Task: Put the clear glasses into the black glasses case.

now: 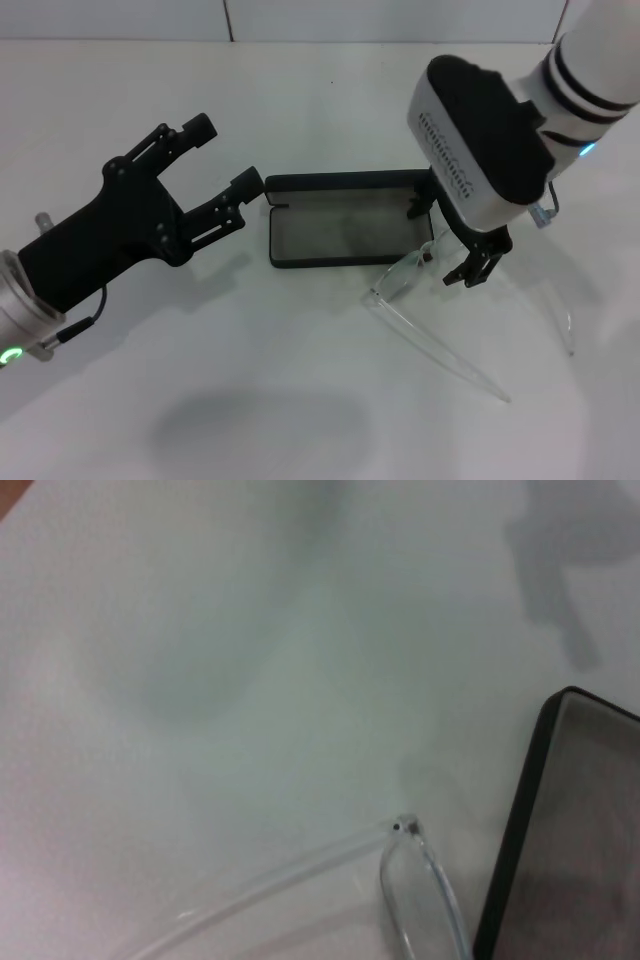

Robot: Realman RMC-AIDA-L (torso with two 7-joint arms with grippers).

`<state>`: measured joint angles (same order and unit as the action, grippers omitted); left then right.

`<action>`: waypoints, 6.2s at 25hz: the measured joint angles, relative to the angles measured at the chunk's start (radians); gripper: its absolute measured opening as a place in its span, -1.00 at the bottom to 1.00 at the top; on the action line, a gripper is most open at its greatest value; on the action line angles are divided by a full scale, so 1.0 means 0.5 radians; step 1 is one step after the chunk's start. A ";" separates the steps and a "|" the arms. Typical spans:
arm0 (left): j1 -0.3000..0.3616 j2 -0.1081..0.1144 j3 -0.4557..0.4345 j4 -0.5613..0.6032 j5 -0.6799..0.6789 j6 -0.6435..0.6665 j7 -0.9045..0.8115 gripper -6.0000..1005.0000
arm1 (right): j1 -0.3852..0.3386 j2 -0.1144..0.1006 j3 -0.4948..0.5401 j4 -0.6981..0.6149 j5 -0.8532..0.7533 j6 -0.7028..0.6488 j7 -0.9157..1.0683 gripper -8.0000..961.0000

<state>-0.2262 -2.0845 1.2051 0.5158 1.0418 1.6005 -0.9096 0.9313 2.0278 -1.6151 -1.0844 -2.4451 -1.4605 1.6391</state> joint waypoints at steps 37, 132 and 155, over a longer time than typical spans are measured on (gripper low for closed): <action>-0.065 0.009 -0.002 -0.035 0.005 -0.019 0.052 0.69 | 0.198 0.000 -0.164 0.451 0.130 0.166 0.088 -0.45; -0.494 -0.009 0.082 -0.272 0.208 0.371 0.106 0.67 | -0.594 -0.084 1.589 1.048 1.291 -0.721 0.250 -0.84; -0.587 -0.024 0.270 -0.277 0.467 0.409 0.108 0.67 | -0.724 -0.020 1.935 1.272 2.054 -0.784 -0.176 -0.84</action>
<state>-0.5199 -2.0964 1.3401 0.3772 1.2752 1.8048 -0.8558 0.5693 2.0180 -0.6476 -0.4484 -1.4180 -1.8526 1.5512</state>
